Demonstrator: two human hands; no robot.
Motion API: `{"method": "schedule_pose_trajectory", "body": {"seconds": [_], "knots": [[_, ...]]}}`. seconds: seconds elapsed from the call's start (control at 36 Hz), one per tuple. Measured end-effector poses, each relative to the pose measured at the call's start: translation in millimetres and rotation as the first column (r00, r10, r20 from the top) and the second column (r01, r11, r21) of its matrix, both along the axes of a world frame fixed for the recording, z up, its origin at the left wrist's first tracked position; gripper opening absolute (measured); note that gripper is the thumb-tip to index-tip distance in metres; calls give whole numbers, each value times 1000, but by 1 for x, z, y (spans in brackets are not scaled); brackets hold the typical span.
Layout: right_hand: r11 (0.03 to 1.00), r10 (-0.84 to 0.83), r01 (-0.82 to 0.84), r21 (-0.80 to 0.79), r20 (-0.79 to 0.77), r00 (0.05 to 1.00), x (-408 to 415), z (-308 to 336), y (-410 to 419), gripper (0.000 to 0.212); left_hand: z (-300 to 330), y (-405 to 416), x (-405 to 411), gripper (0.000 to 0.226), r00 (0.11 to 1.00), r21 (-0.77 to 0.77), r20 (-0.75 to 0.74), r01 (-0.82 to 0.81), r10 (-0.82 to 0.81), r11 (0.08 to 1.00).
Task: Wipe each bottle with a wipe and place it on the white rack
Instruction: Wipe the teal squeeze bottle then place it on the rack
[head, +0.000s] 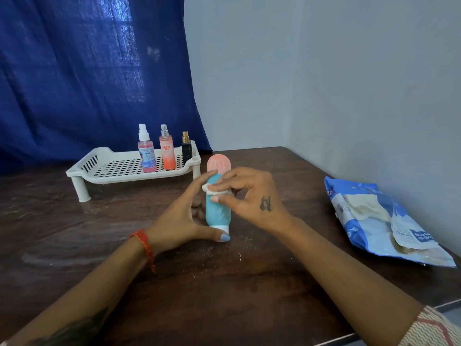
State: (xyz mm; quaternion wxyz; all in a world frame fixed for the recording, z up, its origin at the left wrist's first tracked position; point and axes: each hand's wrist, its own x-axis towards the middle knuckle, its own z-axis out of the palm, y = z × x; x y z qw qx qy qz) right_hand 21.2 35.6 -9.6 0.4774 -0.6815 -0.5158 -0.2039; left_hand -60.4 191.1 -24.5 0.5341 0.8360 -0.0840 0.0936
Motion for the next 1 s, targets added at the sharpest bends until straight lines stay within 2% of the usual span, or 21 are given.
{"method": "schedule_pose_trajectory", "body": {"seconds": [0.19, 0.44, 0.53, 0.61, 0.67, 0.72, 0.89, 1.0], "knots": [[978, 102, -100, -185, 2, 995, -3, 5, -3, 19, 0, 0, 0, 110, 1000, 25, 3, -26, 26, 999], [918, 179, -235, -319, -197, 964, -7, 12, -10, 15, 2, 0, 0, 115, 999, 38, -14, -35, 36, 999], [923, 173, -242, -298, -238, 956, -8, 13, -11, 16, 2, 0, 0, 114, 1000, 34, -13, -28, 28, 999], [989, 58, -81, -124, -178, 982, -5, 11, -7, 19, 2, -1, 0, 110, 1000, 25, -3, -20, 20, 999], [999, -44, 45, 3, -150, 988, -2, 10, -5, 22, 2, -1, 0, 108, 1000, 26, -4, -17, 17, 1000], [996, -80, 85, 40, -117, 990, -1, 9, -5, 24, 1, -2, 0, 106, 1000, 24, -10, -24, 25, 999], [995, -23, 25, -102, 23, 999, -3, 3, -1, 21, 0, 0, 1, 110, 1000, 0, 4, -10, 10, 1000], [975, 92, -88, -204, 9, 996, -7, 6, -2, 18, 2, 0, 0, 111, 999, 58, 10, -36, 35, 998]]}}
